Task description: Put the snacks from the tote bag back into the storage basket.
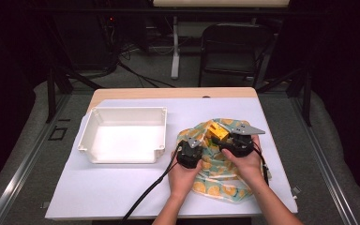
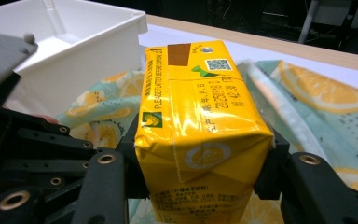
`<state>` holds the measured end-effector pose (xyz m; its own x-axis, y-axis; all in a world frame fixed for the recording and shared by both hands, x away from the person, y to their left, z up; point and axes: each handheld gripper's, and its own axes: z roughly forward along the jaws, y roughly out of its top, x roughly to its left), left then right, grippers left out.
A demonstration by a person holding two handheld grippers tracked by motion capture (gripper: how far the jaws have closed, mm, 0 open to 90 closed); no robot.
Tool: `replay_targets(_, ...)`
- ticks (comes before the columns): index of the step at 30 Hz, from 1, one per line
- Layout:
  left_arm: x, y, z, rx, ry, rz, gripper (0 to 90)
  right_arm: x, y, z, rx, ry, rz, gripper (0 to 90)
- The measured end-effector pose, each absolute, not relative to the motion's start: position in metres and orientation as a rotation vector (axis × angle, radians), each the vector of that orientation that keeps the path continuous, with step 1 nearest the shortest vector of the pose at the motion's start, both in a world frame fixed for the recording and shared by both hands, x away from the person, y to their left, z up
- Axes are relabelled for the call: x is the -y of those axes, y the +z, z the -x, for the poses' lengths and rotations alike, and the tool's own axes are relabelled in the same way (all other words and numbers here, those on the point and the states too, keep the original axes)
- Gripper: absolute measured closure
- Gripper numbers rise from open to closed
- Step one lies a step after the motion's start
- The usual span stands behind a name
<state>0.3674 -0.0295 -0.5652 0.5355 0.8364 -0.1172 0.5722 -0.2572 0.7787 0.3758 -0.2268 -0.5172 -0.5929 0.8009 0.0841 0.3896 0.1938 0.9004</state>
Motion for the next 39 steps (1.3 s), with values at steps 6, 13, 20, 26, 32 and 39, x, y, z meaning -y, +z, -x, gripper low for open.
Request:
replay_targets(6, 0.027, -0.564, -0.365, -1.146, 0.423, -1.926, 85.2, 0.229, -0.500, -0.370, -2.045, 1.409, -1.107, 50.6)
replay_targets(13, 0.014, -0.557, -0.350, -1.045, 0.473, -1.749, 62.4, 0.234, -0.481, -0.363, -2.030, 1.444, -1.087, 50.6)
replay_targets(20, 0.008, -0.535, -0.329, -0.933, 0.513, -1.684, 37.2, 0.237, -0.467, -0.358, -2.021, 1.477, -1.099, 50.7)
replay_targets(26, 0.011, -0.522, -0.321, -0.902, 0.492, -1.673, 18.3, 0.231, -0.462, -0.355, -2.032, 1.496, -1.108, 50.7)
replay_targets(32, 0.021, -0.522, -0.319, -0.864, 0.509, -1.706, 11.2, 0.223, -0.457, -0.348, -2.049, 1.513, -1.081, 50.6)
replay_targets(39, 0.022, -0.515, -0.316, -0.848, 0.522, -1.696, 9.7, 0.214, -0.452, -0.340, -2.072, 1.536, -1.059, 50.6)
